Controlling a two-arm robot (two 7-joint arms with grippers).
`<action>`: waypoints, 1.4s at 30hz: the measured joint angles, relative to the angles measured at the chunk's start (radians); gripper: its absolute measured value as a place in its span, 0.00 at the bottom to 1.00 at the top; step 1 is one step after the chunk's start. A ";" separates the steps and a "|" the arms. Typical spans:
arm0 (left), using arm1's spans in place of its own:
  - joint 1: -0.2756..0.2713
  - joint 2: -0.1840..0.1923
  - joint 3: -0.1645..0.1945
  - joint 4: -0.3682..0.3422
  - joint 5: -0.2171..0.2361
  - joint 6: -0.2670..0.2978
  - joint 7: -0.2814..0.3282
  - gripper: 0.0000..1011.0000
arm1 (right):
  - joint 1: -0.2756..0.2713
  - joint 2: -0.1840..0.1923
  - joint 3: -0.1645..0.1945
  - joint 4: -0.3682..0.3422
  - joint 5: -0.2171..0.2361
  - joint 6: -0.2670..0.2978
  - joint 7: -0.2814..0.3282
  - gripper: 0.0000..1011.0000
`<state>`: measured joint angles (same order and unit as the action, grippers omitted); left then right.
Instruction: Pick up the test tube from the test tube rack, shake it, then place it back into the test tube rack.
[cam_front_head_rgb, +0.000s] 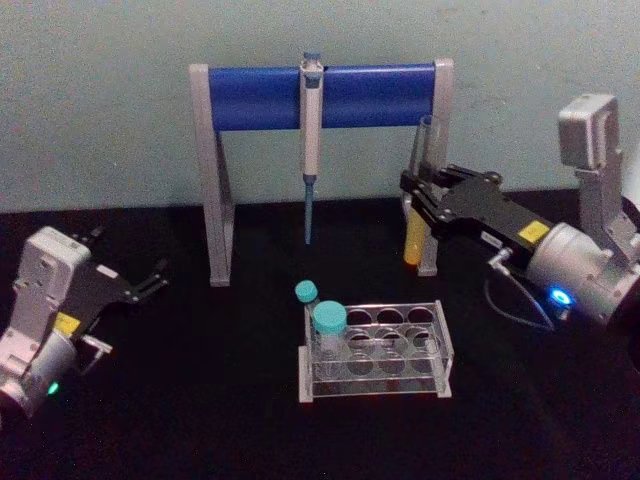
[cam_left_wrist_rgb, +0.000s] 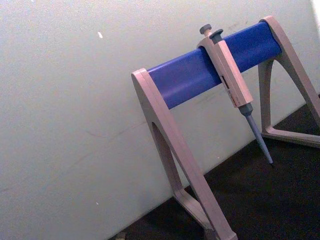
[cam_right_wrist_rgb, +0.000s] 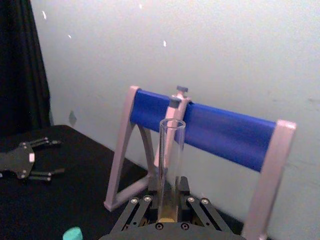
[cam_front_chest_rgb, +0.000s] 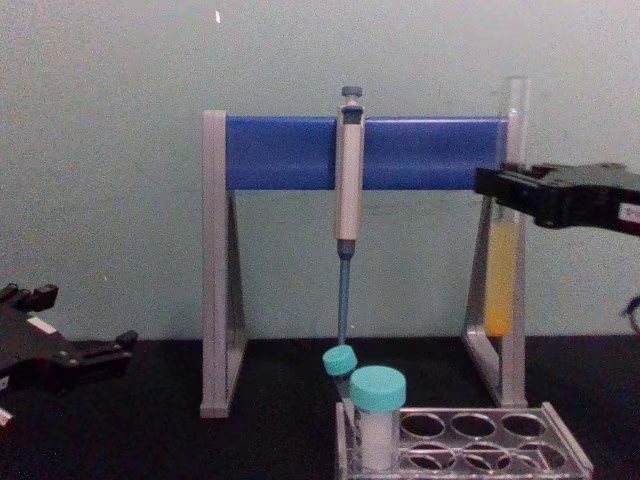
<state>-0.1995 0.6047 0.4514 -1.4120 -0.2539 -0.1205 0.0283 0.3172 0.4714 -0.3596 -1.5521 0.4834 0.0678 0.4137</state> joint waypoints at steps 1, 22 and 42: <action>0.000 0.000 0.000 0.000 0.000 0.000 0.000 1.00 | -0.014 0.008 0.008 -0.015 0.000 0.007 -0.006 0.23; 0.000 0.000 0.000 0.000 0.000 0.000 0.000 1.00 | -0.039 0.013 -0.032 -0.069 0.038 0.026 0.069 0.23; 0.000 0.000 0.000 0.000 0.000 0.000 0.000 1.00 | 0.088 -0.051 -0.062 0.096 0.023 0.010 0.041 0.23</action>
<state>-0.1995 0.6047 0.4514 -1.4119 -0.2539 -0.1205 0.0283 0.4051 0.4203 -0.4217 -1.4565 0.5064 0.0776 0.4551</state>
